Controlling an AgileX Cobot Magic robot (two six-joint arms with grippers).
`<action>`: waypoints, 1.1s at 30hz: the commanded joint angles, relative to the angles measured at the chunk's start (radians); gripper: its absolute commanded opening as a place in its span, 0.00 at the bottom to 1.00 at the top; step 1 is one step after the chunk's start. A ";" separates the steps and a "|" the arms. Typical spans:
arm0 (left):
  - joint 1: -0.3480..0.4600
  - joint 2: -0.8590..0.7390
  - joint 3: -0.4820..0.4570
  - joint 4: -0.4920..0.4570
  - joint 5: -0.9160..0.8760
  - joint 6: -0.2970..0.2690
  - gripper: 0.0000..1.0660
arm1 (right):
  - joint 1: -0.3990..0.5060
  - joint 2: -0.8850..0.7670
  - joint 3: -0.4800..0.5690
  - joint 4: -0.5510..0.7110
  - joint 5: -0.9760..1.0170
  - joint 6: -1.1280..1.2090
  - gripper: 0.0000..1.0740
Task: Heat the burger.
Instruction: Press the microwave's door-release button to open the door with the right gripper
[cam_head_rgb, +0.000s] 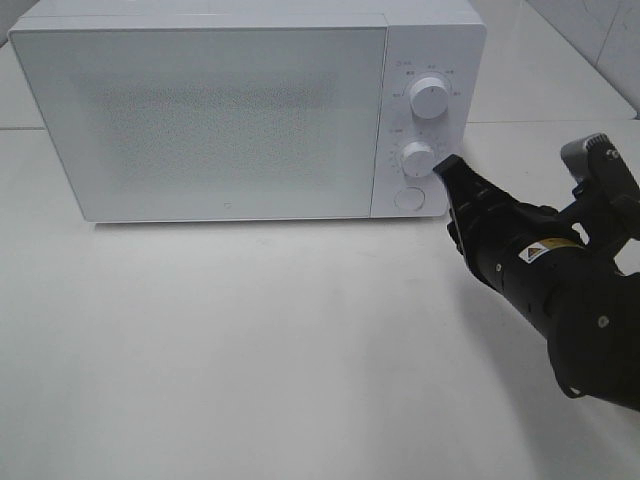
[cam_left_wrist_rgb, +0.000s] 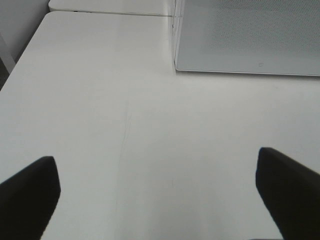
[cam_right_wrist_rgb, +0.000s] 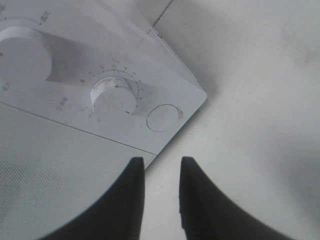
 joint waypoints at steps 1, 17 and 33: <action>-0.005 -0.005 0.001 -0.008 -0.013 -0.001 0.94 | 0.006 0.000 -0.010 0.000 -0.003 0.127 0.17; -0.005 -0.005 0.001 -0.008 -0.013 -0.001 0.94 | 0.006 0.000 -0.010 -0.019 -0.003 0.567 0.00; -0.005 -0.005 0.001 -0.008 -0.013 -0.001 0.94 | 0.003 0.148 -0.113 -0.068 -0.070 0.647 0.00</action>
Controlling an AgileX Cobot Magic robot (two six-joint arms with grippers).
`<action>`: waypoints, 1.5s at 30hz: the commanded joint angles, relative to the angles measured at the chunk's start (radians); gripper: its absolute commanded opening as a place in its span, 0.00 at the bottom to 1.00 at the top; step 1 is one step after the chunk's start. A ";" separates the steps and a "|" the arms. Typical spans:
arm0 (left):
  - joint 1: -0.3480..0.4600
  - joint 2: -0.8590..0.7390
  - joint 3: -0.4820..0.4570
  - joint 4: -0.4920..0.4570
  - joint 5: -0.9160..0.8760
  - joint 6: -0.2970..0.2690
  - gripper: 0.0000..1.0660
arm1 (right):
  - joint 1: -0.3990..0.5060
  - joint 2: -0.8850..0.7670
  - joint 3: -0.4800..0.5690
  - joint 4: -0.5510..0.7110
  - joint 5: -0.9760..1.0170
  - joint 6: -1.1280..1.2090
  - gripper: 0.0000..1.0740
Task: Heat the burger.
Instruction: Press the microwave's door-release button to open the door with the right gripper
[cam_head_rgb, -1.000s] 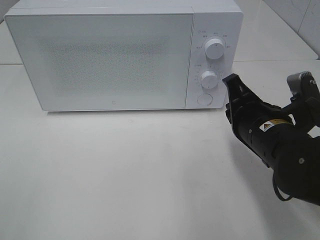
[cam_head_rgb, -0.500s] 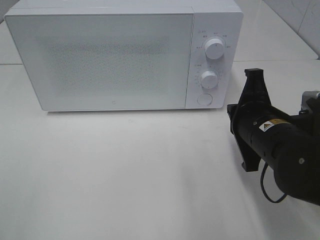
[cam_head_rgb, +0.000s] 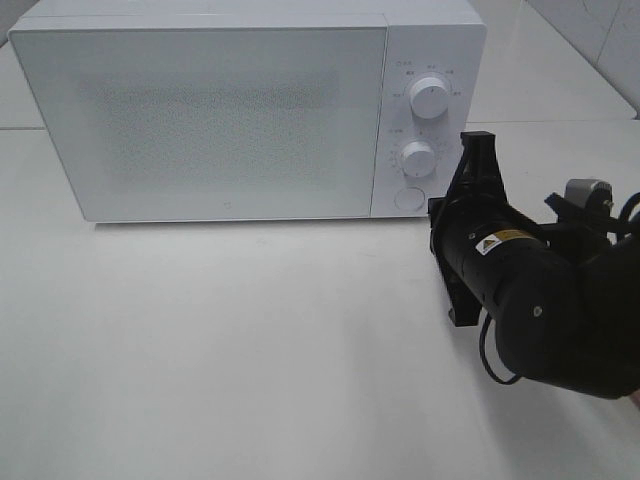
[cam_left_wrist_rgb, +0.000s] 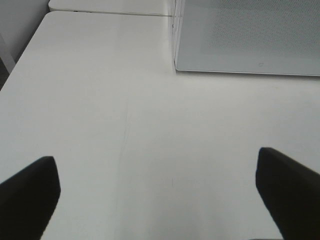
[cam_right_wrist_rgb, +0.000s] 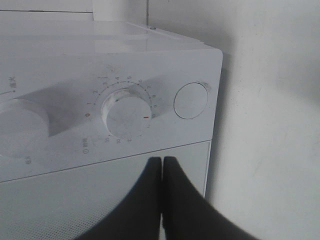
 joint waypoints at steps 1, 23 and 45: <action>-0.005 -0.005 0.001 -0.008 -0.013 -0.001 0.94 | 0.003 0.023 -0.020 -0.018 -0.013 0.021 0.00; -0.005 -0.005 0.001 -0.008 -0.013 0.000 0.94 | -0.098 0.179 -0.123 -0.136 0.050 0.074 0.00; -0.005 -0.005 0.001 -0.008 -0.013 0.000 0.94 | -0.184 0.268 -0.236 -0.237 0.097 0.111 0.00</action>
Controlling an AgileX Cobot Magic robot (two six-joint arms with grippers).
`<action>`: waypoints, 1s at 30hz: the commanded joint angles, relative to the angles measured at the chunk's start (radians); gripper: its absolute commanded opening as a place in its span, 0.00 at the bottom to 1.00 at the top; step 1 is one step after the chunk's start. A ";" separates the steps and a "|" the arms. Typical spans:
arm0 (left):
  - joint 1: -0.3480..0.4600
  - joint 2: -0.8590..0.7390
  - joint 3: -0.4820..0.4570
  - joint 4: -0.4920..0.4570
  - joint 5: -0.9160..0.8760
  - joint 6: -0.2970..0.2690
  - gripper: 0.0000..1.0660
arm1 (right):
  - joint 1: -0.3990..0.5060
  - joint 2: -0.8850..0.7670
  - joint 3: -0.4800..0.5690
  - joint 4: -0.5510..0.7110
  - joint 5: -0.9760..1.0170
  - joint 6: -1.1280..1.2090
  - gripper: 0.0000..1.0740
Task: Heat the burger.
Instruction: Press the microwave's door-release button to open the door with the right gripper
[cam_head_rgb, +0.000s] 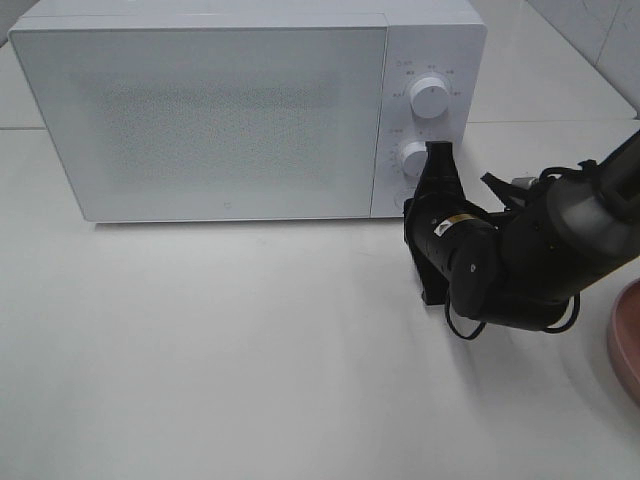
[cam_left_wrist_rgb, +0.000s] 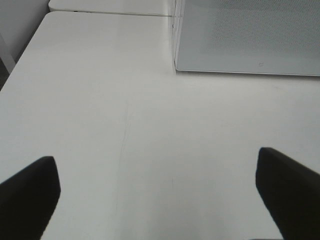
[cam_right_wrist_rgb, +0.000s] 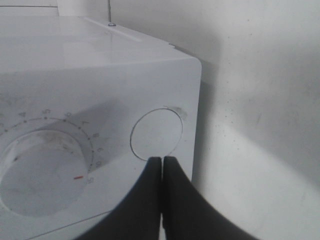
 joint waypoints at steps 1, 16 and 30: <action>-0.005 -0.005 0.001 -0.008 -0.013 0.000 0.94 | -0.005 0.017 -0.035 -0.015 0.004 0.009 0.00; -0.005 -0.005 0.001 -0.008 -0.013 0.000 0.94 | -0.028 0.035 -0.049 -0.013 0.011 0.000 0.00; -0.005 -0.005 0.001 -0.008 -0.013 0.000 0.94 | -0.040 0.069 -0.090 -0.012 0.027 -0.022 0.00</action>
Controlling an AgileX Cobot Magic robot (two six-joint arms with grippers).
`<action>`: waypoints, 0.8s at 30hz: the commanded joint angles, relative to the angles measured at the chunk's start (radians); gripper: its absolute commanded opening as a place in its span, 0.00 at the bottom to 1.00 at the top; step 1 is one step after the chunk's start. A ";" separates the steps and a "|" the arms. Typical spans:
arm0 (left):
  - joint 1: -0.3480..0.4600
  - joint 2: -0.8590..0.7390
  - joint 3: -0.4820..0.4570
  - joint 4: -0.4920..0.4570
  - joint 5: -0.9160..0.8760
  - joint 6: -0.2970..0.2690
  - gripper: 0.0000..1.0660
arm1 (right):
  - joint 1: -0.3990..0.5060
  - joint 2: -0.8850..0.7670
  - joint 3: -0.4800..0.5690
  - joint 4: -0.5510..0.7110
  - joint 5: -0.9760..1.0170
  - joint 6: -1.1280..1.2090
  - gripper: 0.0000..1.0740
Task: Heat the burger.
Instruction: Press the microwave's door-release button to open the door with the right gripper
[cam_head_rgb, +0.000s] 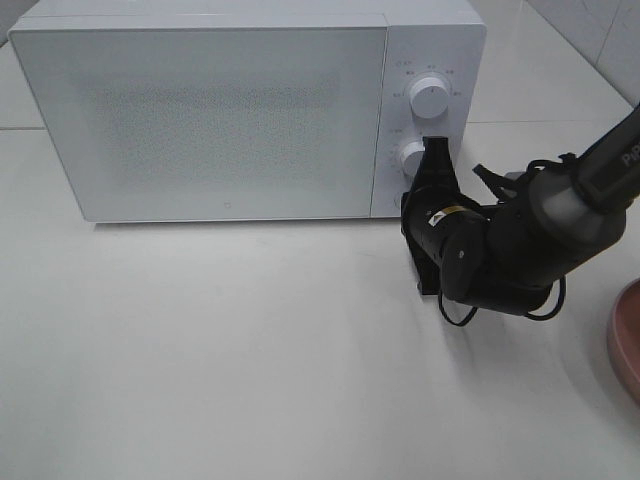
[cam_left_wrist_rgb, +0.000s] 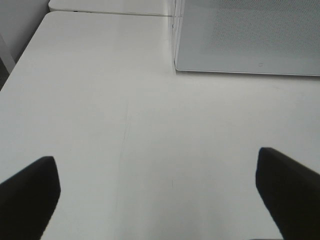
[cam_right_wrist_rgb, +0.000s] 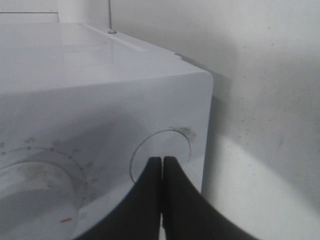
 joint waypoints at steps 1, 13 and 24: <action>-0.005 -0.005 0.001 -0.008 -0.013 0.000 0.94 | -0.005 0.010 -0.013 -0.003 0.009 -0.013 0.00; -0.005 -0.005 0.001 -0.008 -0.013 0.000 0.94 | -0.005 0.035 -0.053 0.017 0.001 -0.027 0.00; -0.005 -0.005 0.001 -0.008 -0.013 0.000 0.94 | -0.005 0.035 -0.053 0.038 -0.059 -0.029 0.00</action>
